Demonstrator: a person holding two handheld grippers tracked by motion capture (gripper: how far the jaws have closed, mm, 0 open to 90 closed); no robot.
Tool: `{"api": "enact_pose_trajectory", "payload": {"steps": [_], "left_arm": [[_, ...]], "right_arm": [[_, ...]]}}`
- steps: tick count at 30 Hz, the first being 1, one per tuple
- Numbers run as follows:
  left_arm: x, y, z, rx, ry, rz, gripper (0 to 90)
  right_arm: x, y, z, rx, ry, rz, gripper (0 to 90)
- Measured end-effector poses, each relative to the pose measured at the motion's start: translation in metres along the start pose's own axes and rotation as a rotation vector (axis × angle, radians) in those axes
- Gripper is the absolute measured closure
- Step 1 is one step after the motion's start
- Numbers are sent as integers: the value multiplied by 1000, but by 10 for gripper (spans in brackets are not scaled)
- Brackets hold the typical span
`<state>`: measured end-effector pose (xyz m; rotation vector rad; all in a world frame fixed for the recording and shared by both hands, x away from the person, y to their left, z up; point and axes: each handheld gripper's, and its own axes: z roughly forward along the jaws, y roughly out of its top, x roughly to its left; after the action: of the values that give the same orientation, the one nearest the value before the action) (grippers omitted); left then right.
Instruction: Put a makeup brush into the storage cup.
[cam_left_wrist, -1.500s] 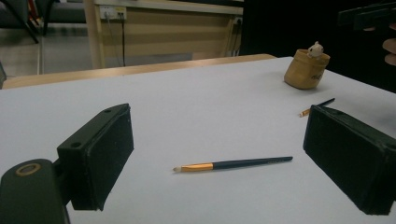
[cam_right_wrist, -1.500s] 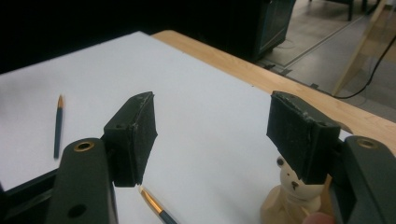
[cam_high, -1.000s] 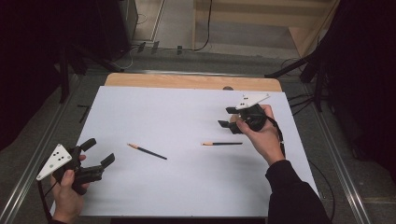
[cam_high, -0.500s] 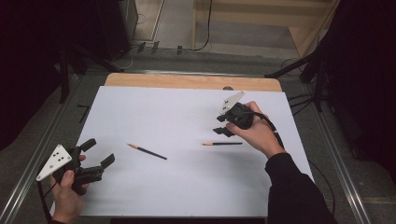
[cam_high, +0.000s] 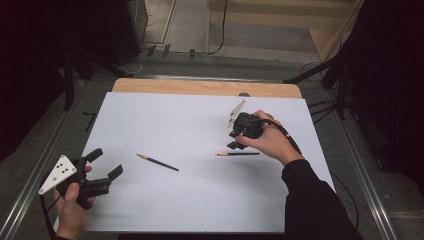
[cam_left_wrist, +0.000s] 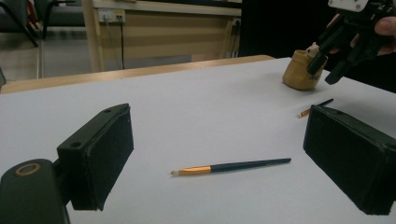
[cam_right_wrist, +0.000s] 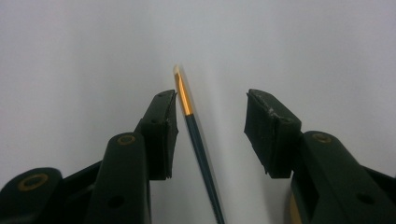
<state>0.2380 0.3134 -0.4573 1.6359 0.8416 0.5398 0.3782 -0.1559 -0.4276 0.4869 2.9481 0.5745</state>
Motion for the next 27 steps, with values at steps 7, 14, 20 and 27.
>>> {"api": "enact_pose_trajectory", "payload": {"steps": [7,14,20,27], "left_arm": [[-1,0,0,-3,-1,6,91],[-1,0,0,-4,-1,5,91],[0,0,-1,-8,-3,4,90],[0,0,0,-8,-6,6,90]], "right_arm": [[2,5,14,109,22,-44,580],[3,7,28,192,33,-68,645],[4,9,36,260,39,-94,684],[4,10,40,282,45,-114,686]]}}
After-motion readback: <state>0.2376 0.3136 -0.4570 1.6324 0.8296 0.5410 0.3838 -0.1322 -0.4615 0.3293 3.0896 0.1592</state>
